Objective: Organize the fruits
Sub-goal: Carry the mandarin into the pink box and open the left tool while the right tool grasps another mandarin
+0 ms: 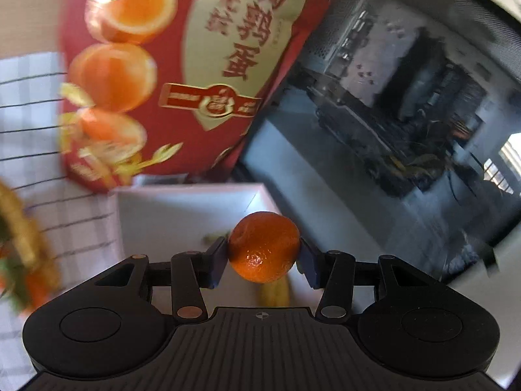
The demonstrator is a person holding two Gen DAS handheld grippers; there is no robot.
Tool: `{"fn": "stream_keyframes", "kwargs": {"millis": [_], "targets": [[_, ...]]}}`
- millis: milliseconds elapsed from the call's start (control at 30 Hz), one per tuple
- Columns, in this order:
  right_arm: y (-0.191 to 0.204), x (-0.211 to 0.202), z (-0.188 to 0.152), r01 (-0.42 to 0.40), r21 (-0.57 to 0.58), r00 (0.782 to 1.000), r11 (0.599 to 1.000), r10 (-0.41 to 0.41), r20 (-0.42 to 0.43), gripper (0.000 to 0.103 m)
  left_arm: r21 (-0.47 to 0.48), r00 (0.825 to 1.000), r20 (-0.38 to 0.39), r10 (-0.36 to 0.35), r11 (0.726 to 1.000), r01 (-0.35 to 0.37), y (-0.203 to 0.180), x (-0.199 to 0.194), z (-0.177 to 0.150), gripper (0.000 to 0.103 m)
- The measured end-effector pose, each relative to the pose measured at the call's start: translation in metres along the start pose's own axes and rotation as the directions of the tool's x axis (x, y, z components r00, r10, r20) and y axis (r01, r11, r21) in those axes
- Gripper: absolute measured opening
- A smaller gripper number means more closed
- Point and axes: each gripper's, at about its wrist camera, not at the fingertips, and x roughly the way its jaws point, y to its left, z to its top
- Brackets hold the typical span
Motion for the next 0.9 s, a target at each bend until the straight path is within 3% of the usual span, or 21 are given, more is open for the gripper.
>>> {"fn": "stream_keyframes", "kwargs": {"millis": [133, 233, 467, 600, 733, 900], "targets": [[-0.002, 0.007, -0.010, 0.020, 0.033, 0.999, 0.999, -0.019, -0.027, 0.032, -0.012, 0.999, -0.031, -0.019, 1.000, 0.018, -0.003, 0.070, 0.027, 0.053], [-0.003, 0.006, -0.015, 0.056, 0.022, 0.998, 0.998, -0.055, -0.028, 0.032, 0.036, 0.995, -0.088, 0.052, 0.998, -0.049, -0.002, 0.114, 0.028, 0.054], [-0.009, 0.003, -0.019, 0.106, 0.026, 0.993, 0.994, -0.105, -0.046, 0.032, 0.006, 0.992, -0.119, 0.041, 0.999, -0.040, 0.017, 0.141, 0.023, 0.052], [-0.007, 0.004, -0.009, 0.131, -0.001, 0.991, 0.991, -0.131, -0.027, 0.032, -0.002, 0.997, -0.082, 0.005, 1.000, -0.005, 0.021, 0.117, 0.023, 0.052], [-0.003, 0.007, 0.005, 0.130, -0.050, 0.991, 0.990, -0.129, 0.020, 0.032, -0.041, 1.000, 0.000, -0.015, 0.999, 0.015, 0.028, 0.065, 0.017, 0.052], [0.006, 0.025, 0.039, 0.144, -0.141, 0.987, 0.979, -0.133, 0.085, 0.032, -0.055, 0.993, 0.097, 0.073, 0.996, -0.067, 0.042, -0.023, -0.026, 0.052]]}}
